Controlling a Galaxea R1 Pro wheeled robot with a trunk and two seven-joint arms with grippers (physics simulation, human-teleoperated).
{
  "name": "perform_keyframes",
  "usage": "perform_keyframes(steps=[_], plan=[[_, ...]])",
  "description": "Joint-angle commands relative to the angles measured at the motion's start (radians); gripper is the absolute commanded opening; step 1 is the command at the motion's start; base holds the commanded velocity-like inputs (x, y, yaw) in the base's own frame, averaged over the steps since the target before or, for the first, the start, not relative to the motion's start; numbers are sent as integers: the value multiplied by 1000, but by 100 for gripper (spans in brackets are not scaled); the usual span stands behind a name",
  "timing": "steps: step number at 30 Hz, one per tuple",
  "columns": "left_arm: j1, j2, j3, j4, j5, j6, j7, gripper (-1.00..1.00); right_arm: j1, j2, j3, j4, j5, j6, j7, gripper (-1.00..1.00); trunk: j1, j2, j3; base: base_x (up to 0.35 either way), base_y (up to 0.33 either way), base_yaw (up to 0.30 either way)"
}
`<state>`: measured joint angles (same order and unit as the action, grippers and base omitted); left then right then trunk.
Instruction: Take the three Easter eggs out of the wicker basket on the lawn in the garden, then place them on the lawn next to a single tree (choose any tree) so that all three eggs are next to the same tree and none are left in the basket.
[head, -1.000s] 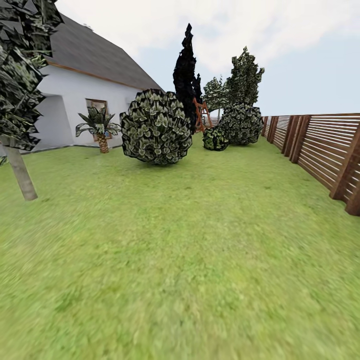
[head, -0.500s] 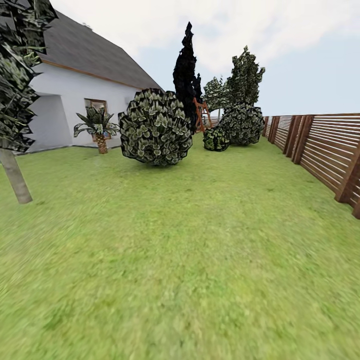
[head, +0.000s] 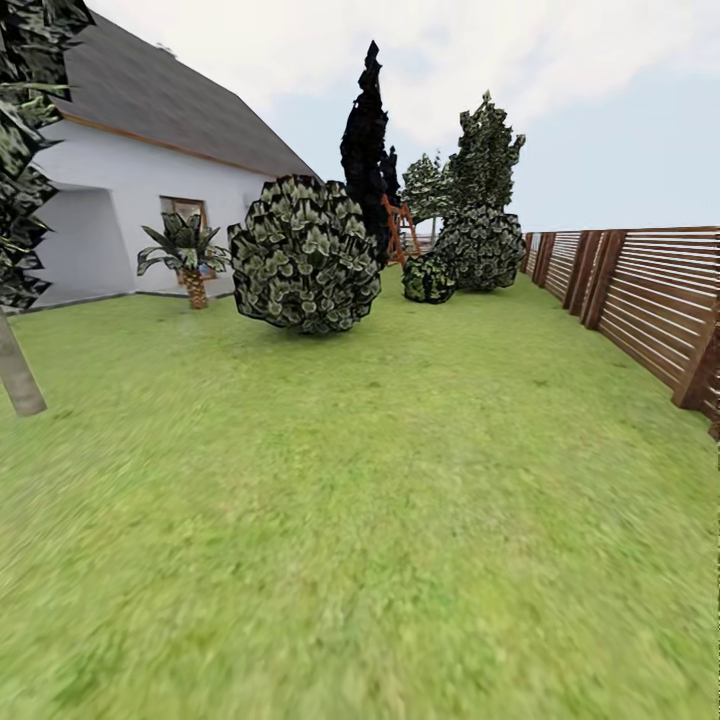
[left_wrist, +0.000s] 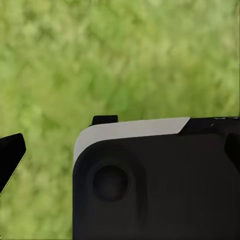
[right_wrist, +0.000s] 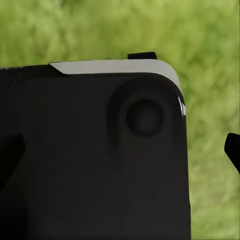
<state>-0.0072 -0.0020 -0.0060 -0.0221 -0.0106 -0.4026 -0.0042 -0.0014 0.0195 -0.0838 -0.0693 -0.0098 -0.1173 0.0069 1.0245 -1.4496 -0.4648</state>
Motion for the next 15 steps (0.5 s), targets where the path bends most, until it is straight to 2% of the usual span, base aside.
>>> perform_keyframes(steps=[1,10,15], plan=[[0,0,0,1,-1,-7,0,100,0,0,-8,0,-1,-3,1,100,0,0,-1,273,0,-194],[0,0,0,1,-3,-22,0,100,0,0,-8,2,-1,-2,1,100,0,0,-1,272,0,-238],[0,0,0,1,-3,-23,0,100,0,0,-8,2,-1,-2,1,100,0,0,-1,271,0,-119]])
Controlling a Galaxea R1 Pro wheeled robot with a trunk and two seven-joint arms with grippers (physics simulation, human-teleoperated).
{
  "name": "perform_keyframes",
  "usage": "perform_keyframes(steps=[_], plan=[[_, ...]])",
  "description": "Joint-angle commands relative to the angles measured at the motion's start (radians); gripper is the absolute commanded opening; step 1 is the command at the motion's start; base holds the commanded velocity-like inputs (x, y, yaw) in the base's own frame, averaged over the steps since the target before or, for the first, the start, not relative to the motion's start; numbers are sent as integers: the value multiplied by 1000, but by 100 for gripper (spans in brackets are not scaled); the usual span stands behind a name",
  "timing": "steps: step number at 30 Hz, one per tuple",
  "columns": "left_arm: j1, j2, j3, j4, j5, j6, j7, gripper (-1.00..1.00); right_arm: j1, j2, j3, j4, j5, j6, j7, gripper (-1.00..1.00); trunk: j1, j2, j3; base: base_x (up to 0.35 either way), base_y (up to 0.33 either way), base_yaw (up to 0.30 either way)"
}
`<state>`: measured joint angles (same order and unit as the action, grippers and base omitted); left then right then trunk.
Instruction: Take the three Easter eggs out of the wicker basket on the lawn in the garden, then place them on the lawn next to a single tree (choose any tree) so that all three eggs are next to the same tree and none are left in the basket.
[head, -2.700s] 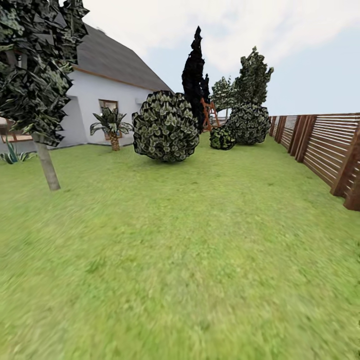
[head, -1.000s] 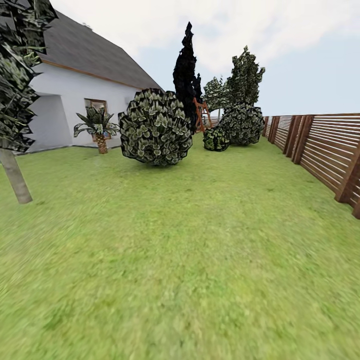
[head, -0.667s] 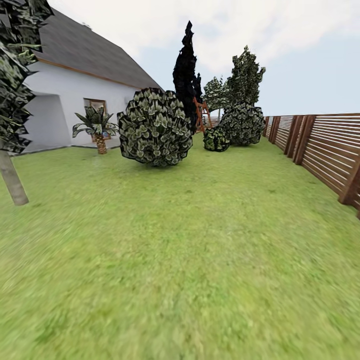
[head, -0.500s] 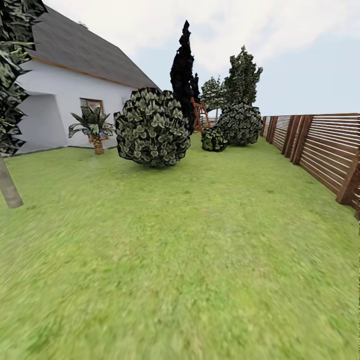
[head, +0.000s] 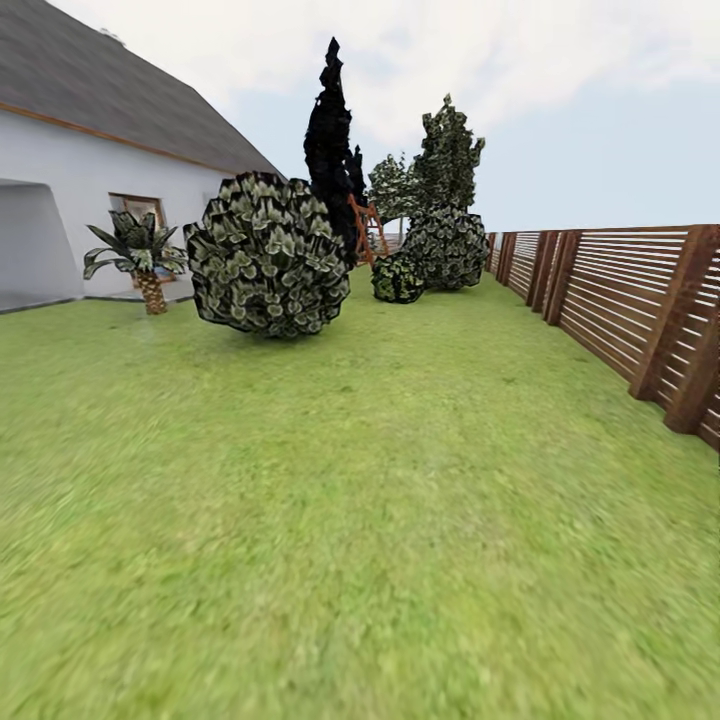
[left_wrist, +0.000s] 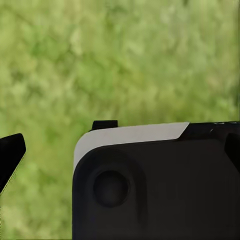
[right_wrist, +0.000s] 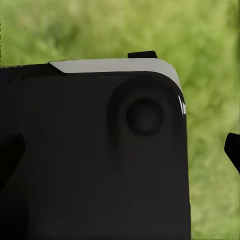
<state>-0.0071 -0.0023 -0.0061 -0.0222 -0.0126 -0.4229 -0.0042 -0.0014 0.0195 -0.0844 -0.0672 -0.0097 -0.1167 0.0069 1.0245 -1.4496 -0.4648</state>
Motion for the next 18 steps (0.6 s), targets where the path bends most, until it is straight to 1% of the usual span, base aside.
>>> perform_keyframes(steps=[1,13,18], plan=[[-1,0,0,1,-1,-3,0,100,0,0,-8,0,-1,-3,1,100,0,0,-1,271,0,-49],[0,0,0,1,-1,-4,0,100,0,0,-8,0,-1,-3,1,100,0,0,-1,271,0,-13],[0,0,0,1,-1,-5,0,100,0,0,-8,0,-1,-3,1,100,0,0,-1,270,-15,-88]])
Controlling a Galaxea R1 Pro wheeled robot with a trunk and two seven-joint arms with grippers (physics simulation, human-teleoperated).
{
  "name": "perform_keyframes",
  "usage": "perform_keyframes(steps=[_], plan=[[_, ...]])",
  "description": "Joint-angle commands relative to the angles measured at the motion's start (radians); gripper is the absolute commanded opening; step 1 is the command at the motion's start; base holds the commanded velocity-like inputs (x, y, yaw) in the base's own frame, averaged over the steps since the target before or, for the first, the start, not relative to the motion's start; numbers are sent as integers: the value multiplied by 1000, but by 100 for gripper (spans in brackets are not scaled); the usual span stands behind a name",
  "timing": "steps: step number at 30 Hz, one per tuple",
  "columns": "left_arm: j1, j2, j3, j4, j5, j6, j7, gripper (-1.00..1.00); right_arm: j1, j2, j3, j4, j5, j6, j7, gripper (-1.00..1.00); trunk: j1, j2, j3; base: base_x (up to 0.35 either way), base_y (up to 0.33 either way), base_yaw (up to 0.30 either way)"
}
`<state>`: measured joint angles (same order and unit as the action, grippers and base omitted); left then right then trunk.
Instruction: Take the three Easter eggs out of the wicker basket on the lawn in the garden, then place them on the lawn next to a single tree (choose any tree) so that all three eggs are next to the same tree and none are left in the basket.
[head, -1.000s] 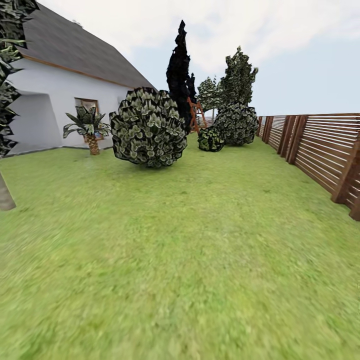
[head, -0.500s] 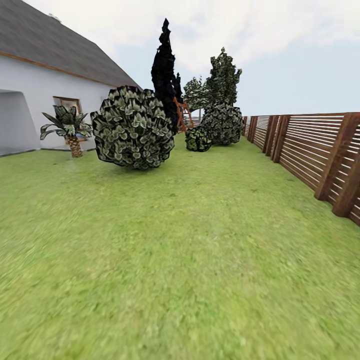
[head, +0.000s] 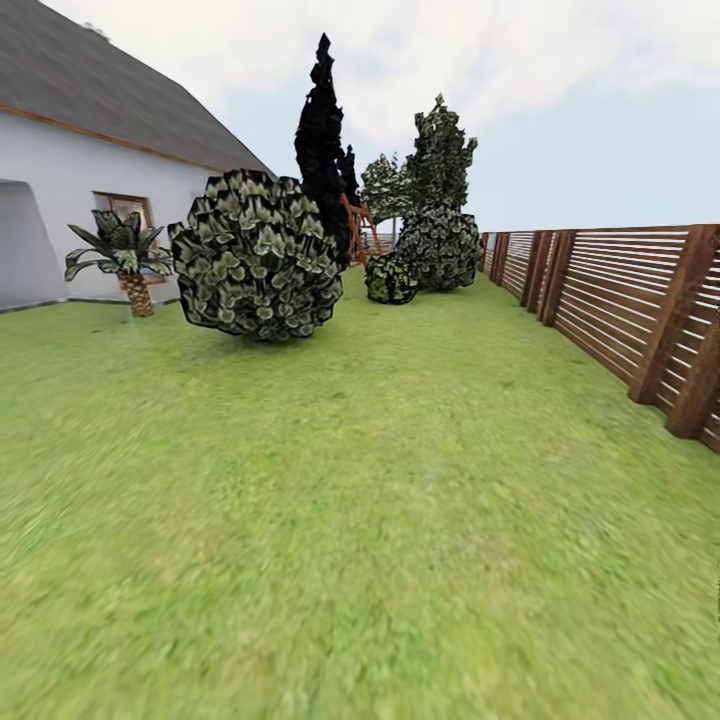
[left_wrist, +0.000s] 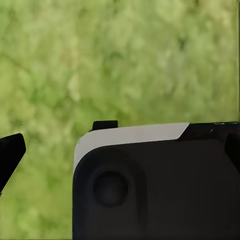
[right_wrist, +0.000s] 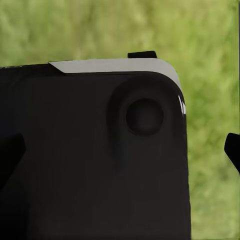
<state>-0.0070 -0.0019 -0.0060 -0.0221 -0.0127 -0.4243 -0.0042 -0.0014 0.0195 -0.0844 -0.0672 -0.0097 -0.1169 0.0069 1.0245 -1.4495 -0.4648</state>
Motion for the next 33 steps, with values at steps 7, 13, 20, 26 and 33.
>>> perform_keyframes(steps=[7,13,20,26,33], plan=[[-1,0,0,1,-1,-4,0,100,0,0,-8,0,-1,-3,1,100,0,0,-1,267,-59,-55],[-1,0,0,1,0,-4,0,100,0,0,-8,0,-1,-3,1,100,0,0,-1,263,-70,-8],[-1,0,0,1,0,-4,0,100,0,0,-8,0,-2,-3,1,100,0,0,-1,260,-75,-49],[-1,0,0,1,0,-4,0,100,0,1,-8,0,-1,-3,1,100,0,0,-1,257,-78,-60],[-1,0,0,1,0,-4,0,100,0,1,-8,0,-2,-3,1,100,0,0,-1,254,-79,-9]])
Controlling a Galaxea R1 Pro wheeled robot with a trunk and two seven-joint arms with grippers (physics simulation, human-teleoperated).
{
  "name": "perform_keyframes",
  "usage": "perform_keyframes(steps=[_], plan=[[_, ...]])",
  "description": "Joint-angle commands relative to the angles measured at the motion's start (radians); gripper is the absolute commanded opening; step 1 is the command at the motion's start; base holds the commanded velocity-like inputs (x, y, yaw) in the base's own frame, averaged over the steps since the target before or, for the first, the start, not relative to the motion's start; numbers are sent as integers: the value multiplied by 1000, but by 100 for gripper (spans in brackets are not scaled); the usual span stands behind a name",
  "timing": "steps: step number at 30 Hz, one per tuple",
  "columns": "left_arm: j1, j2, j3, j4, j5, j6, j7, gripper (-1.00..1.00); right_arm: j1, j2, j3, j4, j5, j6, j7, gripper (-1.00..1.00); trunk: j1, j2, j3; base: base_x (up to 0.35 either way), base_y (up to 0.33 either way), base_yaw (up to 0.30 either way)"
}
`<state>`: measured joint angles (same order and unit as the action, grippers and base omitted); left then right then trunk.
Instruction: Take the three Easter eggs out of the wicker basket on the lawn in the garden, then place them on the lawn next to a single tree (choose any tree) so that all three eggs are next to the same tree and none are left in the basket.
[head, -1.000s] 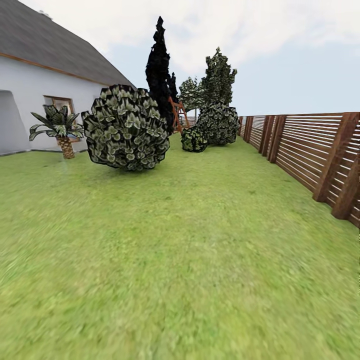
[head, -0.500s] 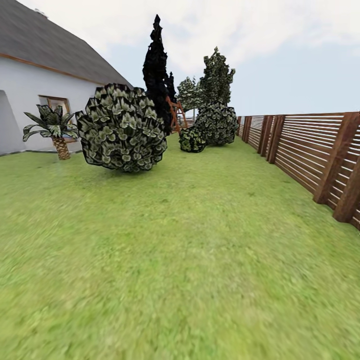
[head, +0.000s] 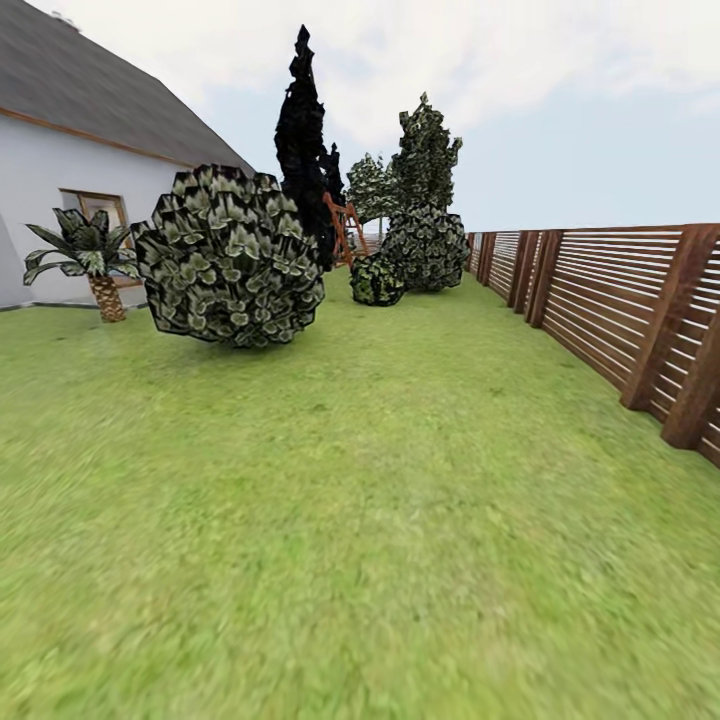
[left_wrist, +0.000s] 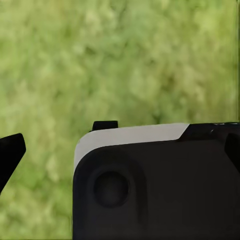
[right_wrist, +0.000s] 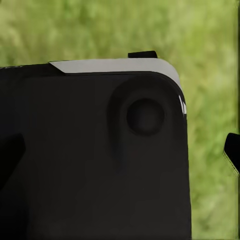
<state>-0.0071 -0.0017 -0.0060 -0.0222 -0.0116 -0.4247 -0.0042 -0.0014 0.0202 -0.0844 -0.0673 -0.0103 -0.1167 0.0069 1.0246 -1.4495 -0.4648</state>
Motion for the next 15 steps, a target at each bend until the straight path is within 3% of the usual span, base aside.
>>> perform_keyframes(steps=[1,15], plan=[[-1,0,0,1,-1,-4,0,100,0,1,-8,0,-1,-3,1,100,0,0,-1,251,-79,-2],[-1,0,0,1,-1,-3,0,100,0,0,-8,0,-1,-3,1,100,0,0,-1,243,-82,0]])
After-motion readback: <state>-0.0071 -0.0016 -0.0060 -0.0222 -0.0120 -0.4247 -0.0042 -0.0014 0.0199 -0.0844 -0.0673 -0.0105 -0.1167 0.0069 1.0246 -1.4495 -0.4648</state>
